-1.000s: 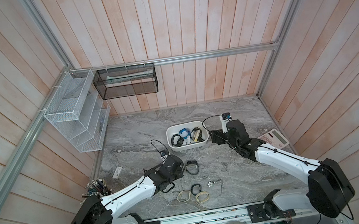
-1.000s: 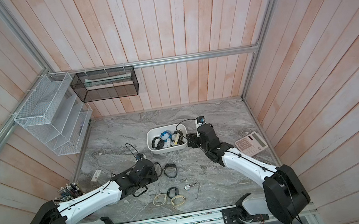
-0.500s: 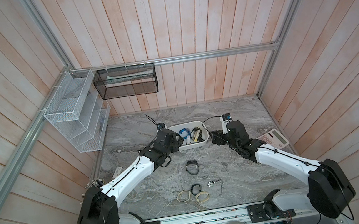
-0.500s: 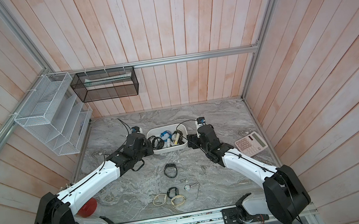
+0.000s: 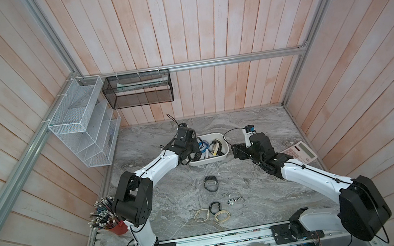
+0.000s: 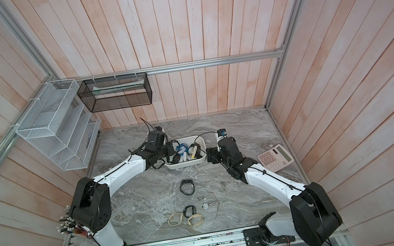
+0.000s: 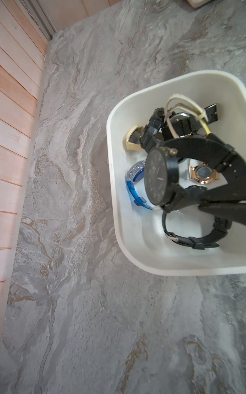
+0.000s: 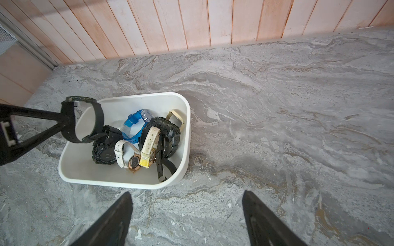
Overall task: Put the watch into the storage box
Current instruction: Place the watch in the storage box.
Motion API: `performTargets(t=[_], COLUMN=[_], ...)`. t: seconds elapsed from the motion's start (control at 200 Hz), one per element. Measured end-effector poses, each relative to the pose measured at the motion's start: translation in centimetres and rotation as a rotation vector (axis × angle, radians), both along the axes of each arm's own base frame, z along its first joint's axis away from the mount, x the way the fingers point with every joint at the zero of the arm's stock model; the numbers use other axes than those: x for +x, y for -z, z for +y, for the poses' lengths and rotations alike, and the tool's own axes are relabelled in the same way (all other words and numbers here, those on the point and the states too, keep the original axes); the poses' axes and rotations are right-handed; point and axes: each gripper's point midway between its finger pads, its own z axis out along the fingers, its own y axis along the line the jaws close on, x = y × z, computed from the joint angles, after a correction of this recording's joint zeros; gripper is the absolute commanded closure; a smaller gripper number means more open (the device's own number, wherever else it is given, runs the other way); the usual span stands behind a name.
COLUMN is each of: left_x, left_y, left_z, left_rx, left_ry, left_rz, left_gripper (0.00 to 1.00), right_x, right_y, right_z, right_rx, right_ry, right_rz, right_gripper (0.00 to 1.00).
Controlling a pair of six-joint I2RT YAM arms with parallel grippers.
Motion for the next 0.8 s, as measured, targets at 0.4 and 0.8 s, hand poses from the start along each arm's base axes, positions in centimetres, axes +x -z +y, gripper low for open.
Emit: performTargets(t=[0.4, 0.8], left_x=[2.0, 1.4], left_y=[2.9, 3.4], left_z=[-0.6, -0.9], left_rx=[0.008, -0.002], left_ry=[0.010, 0.035], left_rz=[0.053, 0.085], left_gripper=[1.00, 0.77], right_x=[0.2, 0.2], right_y=[0.0, 0.1], right_z=[-0.4, -0.3], right_rx=[0.001, 0.001], right_ry=[0.010, 0.007], right_rz=[0.000, 0.003], right_gripper=[0.17, 0.17])
